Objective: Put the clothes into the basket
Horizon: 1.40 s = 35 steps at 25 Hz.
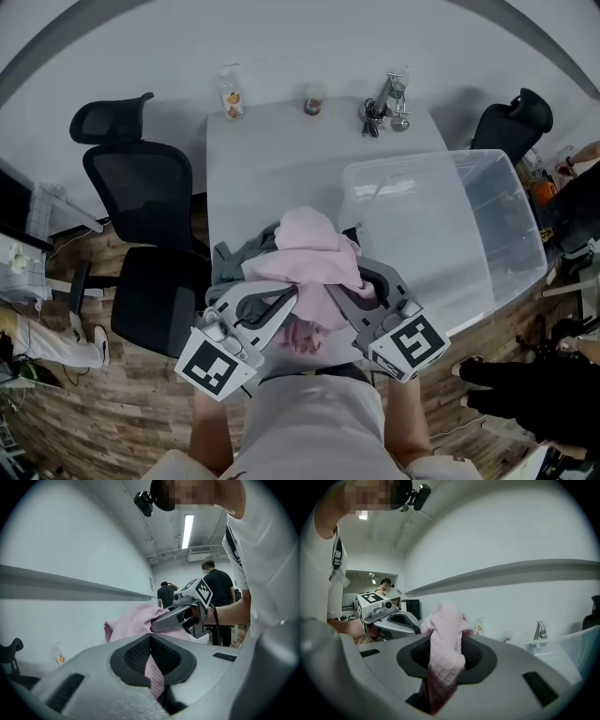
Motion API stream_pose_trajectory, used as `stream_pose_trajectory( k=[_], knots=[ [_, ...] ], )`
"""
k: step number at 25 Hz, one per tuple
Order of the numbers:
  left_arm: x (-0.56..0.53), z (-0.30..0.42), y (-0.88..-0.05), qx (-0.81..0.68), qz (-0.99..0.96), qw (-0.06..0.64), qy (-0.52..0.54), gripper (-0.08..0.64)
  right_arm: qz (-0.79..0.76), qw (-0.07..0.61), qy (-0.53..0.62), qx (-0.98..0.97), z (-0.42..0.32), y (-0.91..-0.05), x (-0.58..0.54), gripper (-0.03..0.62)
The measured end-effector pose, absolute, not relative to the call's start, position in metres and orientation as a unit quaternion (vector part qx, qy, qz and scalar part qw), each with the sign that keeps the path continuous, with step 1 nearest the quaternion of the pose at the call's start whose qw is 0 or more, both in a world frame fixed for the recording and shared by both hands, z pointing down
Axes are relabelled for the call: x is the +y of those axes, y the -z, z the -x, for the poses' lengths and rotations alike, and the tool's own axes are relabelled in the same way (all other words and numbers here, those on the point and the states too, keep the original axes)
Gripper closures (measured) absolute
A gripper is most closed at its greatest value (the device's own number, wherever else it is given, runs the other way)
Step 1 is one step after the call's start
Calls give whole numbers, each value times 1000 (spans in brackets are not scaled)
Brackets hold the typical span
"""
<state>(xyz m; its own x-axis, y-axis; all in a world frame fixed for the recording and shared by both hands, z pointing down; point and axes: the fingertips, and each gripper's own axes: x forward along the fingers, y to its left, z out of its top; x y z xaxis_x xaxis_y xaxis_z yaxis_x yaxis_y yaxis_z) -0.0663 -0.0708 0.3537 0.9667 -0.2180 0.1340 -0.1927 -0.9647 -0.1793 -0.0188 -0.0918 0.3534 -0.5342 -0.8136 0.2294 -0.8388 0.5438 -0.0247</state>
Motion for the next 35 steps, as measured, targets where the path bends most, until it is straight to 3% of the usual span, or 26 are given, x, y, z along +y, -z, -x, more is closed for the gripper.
stream_pose_trajectory(
  k=[35],
  knots=[
    [-92, 60, -290, 87, 987, 136, 2, 555, -536, 88, 9, -840, 8, -237, -109, 491]
  ],
)
